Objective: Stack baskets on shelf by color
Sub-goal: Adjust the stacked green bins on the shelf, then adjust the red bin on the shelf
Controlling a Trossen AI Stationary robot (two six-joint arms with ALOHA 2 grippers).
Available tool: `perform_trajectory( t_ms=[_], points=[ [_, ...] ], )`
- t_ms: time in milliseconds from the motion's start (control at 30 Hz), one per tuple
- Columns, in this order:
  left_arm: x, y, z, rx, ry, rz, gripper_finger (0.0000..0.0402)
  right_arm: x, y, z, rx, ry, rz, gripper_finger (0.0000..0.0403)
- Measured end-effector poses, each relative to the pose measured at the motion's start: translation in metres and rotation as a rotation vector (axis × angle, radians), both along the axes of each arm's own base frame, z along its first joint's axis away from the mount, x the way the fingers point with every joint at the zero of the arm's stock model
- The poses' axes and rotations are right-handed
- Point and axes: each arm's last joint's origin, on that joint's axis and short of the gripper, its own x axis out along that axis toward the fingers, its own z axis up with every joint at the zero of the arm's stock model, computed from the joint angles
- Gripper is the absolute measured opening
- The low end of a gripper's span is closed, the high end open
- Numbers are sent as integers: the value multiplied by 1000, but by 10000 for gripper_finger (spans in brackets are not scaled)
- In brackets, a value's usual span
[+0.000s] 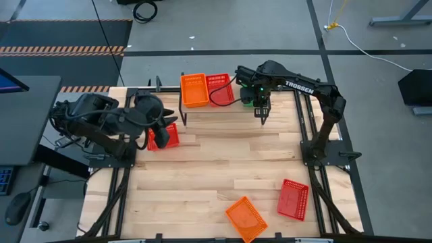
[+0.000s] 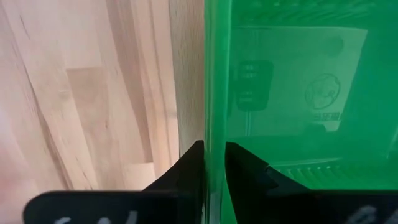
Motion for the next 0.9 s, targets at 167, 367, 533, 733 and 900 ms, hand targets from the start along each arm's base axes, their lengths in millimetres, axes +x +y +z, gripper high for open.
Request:
perform_trajectory(
  t_ms=[167,367,533,733,900],
  points=[
    [0,0,0,0,0,1,117,-3,3,6,9,-29,-20,78],
    [0,1,0,0,0,5,117,-5,9,46,-44,-176,-6,122],
    [1,4,0,0,0,22,117,1,22,78,-34,-357,19,172],
    [3,9,1,-2,-10,44,117,30,38,84,-108,-513,100,203],
    [4,9,2,-2,-26,42,117,55,34,62,-111,-478,106,204]
  ],
)
